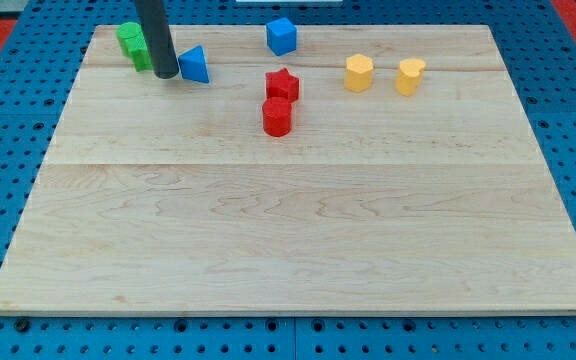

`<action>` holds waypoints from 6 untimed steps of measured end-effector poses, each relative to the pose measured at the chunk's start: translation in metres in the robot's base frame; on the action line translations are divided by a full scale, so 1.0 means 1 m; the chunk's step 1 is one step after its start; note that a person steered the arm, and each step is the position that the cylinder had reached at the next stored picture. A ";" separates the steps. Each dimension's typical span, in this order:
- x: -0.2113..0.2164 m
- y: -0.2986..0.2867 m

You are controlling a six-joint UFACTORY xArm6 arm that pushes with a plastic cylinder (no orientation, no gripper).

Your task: Push the triangle to the bottom of the cube

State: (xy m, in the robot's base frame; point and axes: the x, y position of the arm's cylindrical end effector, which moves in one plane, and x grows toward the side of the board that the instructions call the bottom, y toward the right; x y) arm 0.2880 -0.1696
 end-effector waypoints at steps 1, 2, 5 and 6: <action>-0.002 -0.016; -0.013 0.004; -0.015 0.088; -0.015 0.099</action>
